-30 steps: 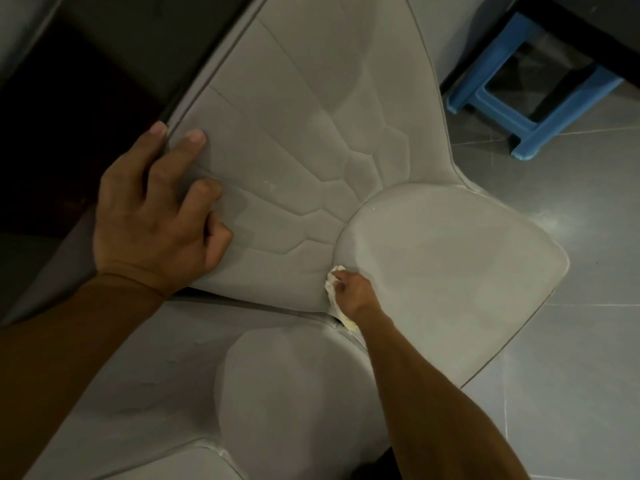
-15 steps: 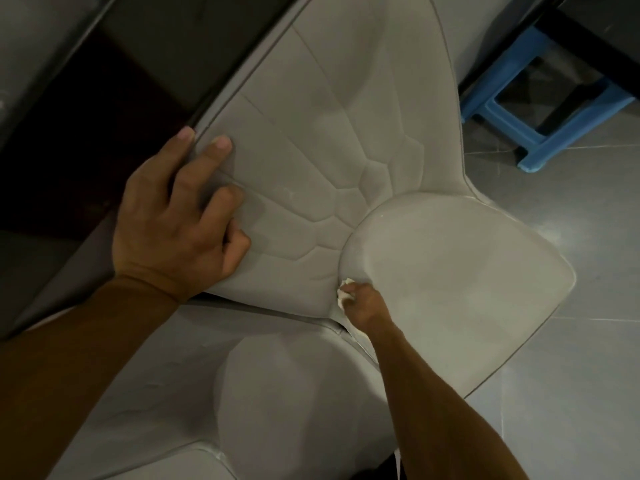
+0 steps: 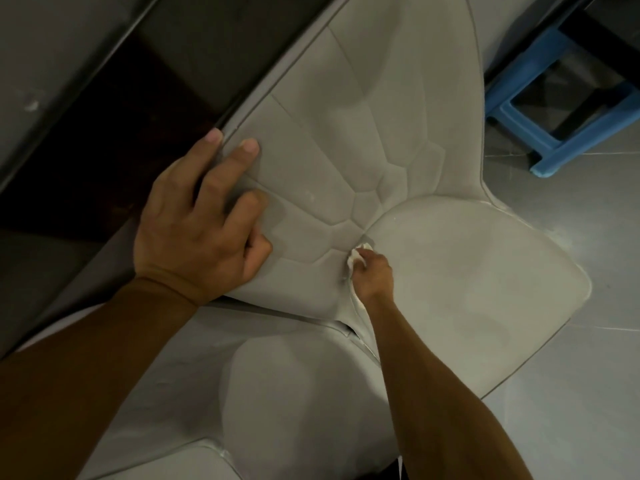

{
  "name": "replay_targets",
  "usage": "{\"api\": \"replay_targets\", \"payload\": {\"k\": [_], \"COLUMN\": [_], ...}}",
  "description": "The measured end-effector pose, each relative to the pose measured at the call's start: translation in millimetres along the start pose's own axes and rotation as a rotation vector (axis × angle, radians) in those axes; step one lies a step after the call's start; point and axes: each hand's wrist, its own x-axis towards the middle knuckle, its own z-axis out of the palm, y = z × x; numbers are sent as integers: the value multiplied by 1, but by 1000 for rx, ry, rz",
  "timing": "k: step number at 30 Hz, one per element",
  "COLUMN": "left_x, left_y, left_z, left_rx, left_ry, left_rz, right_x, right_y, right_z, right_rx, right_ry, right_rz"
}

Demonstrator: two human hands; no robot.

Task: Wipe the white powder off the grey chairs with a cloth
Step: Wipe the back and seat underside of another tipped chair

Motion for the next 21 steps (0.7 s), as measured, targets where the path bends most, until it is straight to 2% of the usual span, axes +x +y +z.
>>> {"api": "replay_targets", "payload": {"k": [2,5,10,12,14,16,19,21], "left_x": [1,1,2,2,1,2,1,-1], "left_y": [1,2,1,2,3,2,-1,-1], "left_z": [-2,-1,-2,-2,-2,-2,-1,1], "left_rx": [-1,-2,21,28,32,22,17,18], "left_ry": [3,9,-1,-4,-1,1,-5,-13], "left_rz": [-2,-8,6,3,3,3,4,11], "right_x": [-6,-2,20,17,13,13,20,29], "right_y": [-8,-10,3,2,-5,-15,-25,-25], "right_z": [2,7,7,0,-8,-13,-6,-1], "right_rx": [91,108,-217,-198,-55,49,100,156], "right_ry": [18,-33,-77,83,295,385,276,175], "right_rz": [-47,29,21,-75,-212,-285,-242,-94]}}
